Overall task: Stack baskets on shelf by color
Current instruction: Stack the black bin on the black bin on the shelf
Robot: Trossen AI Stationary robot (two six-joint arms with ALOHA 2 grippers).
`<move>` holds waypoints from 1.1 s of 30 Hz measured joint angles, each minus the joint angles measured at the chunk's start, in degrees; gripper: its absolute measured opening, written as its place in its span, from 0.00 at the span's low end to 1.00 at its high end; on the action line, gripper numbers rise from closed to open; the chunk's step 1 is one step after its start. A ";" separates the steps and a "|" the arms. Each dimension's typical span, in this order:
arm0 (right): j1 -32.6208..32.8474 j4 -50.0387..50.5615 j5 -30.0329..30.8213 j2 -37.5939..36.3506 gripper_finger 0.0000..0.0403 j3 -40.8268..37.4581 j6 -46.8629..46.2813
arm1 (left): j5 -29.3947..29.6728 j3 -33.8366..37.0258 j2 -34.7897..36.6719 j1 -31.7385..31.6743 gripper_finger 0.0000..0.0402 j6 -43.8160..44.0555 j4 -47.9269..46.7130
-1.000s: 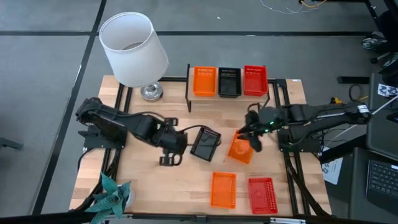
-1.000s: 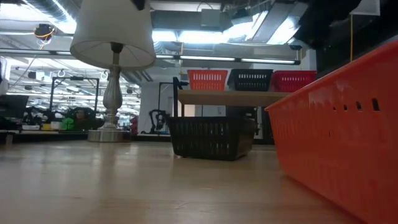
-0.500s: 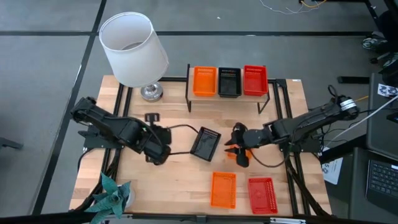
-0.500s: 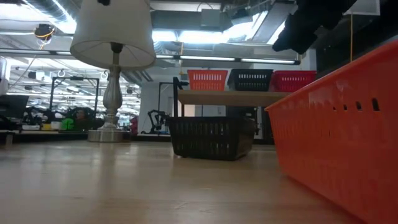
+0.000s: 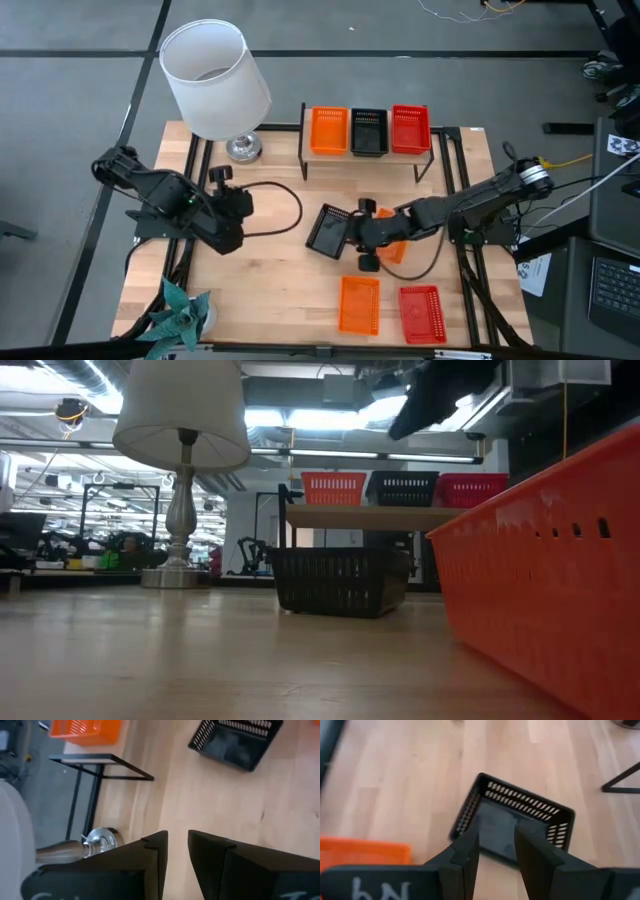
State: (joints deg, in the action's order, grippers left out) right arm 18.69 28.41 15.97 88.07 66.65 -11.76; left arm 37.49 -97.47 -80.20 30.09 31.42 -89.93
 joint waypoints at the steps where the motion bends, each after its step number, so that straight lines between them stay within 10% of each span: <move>1: -0.07 0.39 0.78 1.42 0.30 0.64 0.09 | 0.74 0.00 0.34 0.26 0.17 -0.02 0.00; 17: 0.30 0.23 -3.37 22.47 0.30 12.41 -6.56 | 3.89 0.00 0.43 0.43 0.17 -3.40 -0.09; 33: 0.49 4.40 -3.67 24.87 0.30 11.69 -10.67 | 3.78 0.00 0.43 0.43 0.17 -3.37 -0.07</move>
State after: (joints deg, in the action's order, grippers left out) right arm 19.18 32.81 12.30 112.95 78.34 -22.43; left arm 41.28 -97.47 -79.77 30.52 28.04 -90.00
